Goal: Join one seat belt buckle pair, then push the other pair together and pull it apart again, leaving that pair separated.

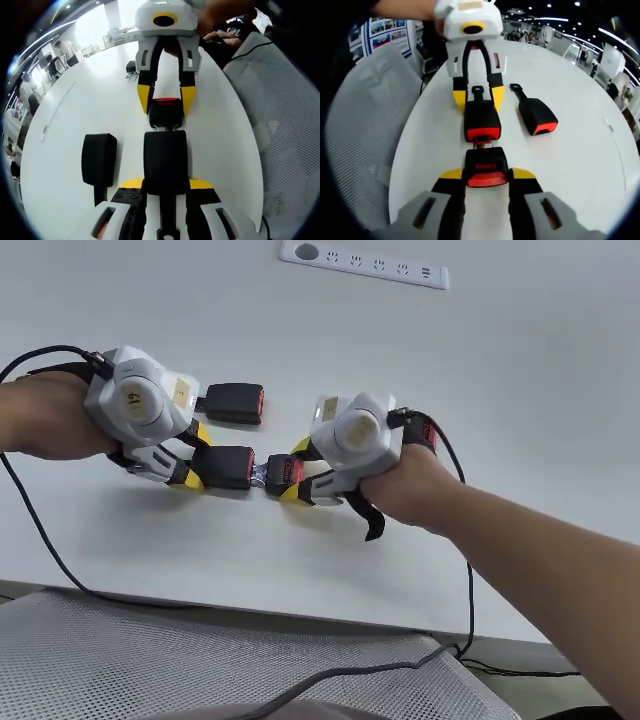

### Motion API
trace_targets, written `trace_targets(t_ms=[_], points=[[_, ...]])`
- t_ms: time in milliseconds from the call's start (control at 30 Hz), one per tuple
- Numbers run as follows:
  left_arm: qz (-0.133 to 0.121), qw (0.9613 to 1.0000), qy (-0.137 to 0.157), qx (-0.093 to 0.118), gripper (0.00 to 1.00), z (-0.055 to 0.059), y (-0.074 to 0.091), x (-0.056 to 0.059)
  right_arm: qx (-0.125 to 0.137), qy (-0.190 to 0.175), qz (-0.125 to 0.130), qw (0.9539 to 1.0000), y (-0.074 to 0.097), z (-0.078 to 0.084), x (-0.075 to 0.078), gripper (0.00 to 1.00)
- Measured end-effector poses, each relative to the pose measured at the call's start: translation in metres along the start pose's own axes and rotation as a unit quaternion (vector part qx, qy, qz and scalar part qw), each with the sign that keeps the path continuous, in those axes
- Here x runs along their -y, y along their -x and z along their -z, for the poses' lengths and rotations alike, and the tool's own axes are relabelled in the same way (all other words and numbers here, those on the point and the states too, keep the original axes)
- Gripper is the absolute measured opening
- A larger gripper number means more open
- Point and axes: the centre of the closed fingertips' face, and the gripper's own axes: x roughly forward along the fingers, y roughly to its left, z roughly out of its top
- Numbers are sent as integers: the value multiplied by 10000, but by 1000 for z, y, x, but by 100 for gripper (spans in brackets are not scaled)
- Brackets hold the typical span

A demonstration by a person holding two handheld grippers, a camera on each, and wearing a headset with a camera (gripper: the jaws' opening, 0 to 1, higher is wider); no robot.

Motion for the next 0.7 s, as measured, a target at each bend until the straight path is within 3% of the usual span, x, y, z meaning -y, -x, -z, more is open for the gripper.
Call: trace_targets(t_ms=[533,700], points=[[19,10000,35,-38,30,-1,1,1,-75,0,-17,10000,-1,-1,-1,31],[26,10000,37,-50,30,0,0,0,-141,166,-26,9998,-1,0,0,31]])
